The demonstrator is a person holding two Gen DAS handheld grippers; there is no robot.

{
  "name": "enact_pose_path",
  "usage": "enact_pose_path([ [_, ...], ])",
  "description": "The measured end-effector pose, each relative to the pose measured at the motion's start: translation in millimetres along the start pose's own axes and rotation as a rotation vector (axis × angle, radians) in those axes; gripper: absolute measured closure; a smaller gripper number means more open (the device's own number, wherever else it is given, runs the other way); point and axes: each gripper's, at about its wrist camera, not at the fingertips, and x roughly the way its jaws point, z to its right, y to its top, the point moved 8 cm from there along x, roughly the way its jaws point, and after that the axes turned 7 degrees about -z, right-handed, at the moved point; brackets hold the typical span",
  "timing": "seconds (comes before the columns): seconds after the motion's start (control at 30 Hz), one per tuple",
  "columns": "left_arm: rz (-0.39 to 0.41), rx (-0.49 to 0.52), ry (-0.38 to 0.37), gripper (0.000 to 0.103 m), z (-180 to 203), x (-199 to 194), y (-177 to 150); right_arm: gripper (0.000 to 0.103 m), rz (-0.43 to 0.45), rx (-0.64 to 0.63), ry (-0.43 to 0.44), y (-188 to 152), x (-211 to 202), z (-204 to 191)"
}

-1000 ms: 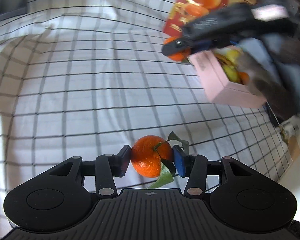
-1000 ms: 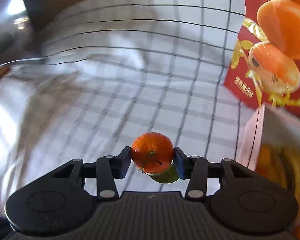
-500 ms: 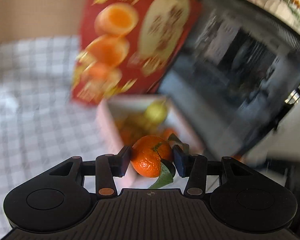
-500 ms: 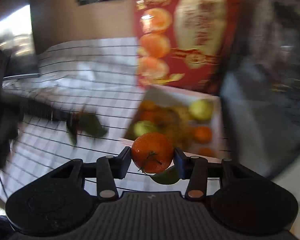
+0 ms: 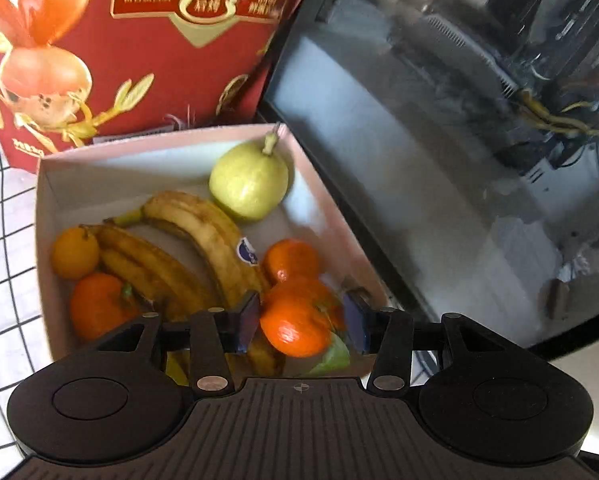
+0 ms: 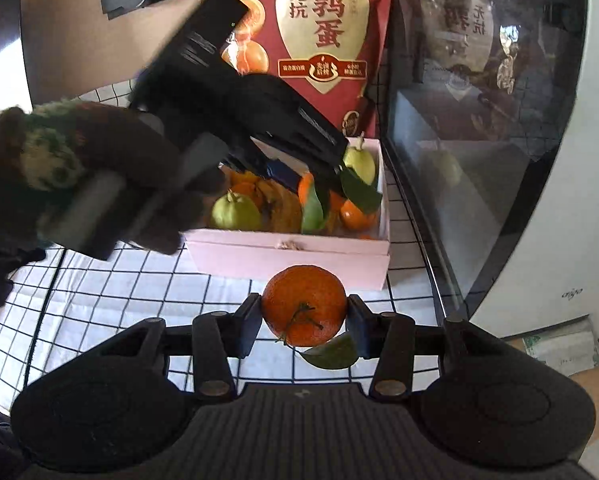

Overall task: Organize fruits
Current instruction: 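Drop the tangerine into the pink box with the left tool while the right tool drops its mandarin in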

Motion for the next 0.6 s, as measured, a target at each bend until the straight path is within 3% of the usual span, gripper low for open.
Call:
enact_pose_path([
  [0.1,0.012,-0.001,-0.029,0.053,2,-3,-2,0.058,-0.020,0.007,0.009,-4,8,6],
  [0.23,0.156,-0.034,-0.036,0.053,-8,-48,-4,0.058,-0.026,0.011,0.011,-2,12,11],
  [0.4,0.295,-0.110,0.082,0.053,-51,-103,-31,0.058,0.015,-0.010,0.024,23,15,8],
  [0.5,0.318,-0.124,0.176,0.053,-74,-125,-63,0.058,0.061,-0.043,0.013,54,27,5],
  [0.6,0.293,-0.146,0.238,0.053,-93,-135,-93,0.058,0.094,-0.065,0.017,94,52,1],
])
